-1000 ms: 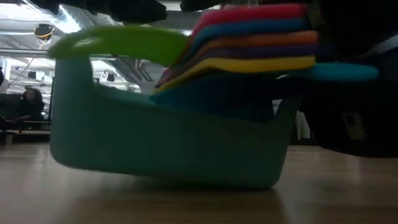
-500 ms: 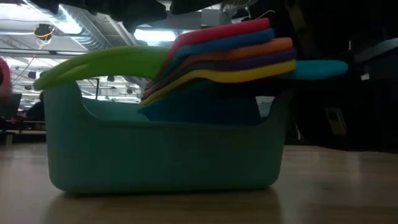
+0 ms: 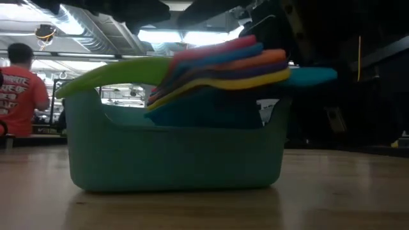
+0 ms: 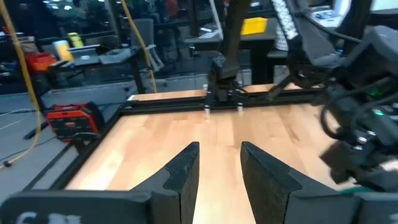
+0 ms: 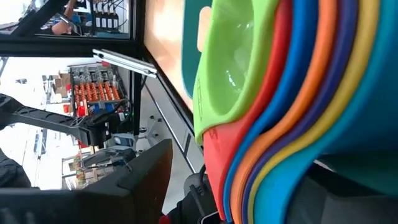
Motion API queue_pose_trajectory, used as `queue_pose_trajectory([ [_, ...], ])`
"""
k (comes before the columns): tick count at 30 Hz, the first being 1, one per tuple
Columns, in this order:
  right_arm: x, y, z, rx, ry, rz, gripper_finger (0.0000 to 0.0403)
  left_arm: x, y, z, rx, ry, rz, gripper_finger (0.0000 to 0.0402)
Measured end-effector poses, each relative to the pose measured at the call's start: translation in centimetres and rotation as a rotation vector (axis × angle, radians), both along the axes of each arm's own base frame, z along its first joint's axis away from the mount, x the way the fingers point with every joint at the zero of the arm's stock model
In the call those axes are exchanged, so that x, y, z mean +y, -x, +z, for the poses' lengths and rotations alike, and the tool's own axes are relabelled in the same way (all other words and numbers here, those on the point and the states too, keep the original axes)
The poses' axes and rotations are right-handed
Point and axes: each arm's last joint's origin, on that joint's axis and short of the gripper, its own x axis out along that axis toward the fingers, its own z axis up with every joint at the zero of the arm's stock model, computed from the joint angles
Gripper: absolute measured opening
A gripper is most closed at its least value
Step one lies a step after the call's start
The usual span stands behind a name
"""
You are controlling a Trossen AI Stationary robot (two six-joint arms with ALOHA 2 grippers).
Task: Nest measuring cups in basket
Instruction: Put the nested measuring cups into the blue bin
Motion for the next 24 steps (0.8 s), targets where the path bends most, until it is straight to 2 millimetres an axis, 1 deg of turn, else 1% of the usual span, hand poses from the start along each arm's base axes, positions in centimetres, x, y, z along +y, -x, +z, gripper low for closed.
queue_pose_trajectory([
  [3, -0.4, -0.2, -0.1, 0.010, 0.002, -0.005, 0.0242, -0.5, 0.0, -0.2, 0.019, 0.013, -0.053, 0.0112],
  [6, -0.8, -0.4, -0.2, 0.018, 0.008, -0.012, 0.0242, -1.1, 0.2, -0.7, 0.075, 0.047, -0.103, 0.0112],
  [14, -0.9, -0.4, -0.2, 0.026, -0.003, 0.008, 0.0242, -3.0, 1.1, -2.8, 0.305, 0.217, -0.160, 0.0112],
  [19, -0.9, -0.4, -0.2, 0.027, -0.003, 0.009, 0.0242, -4.5, 2.0, -4.0, 0.455, 0.319, -0.244, 0.0112],
  [24, -0.9, -0.4, -0.2, 0.027, -0.003, 0.011, 0.0242, -6.3, 2.4, -5.1, 0.573, 0.394, -0.268, 0.0112],
])
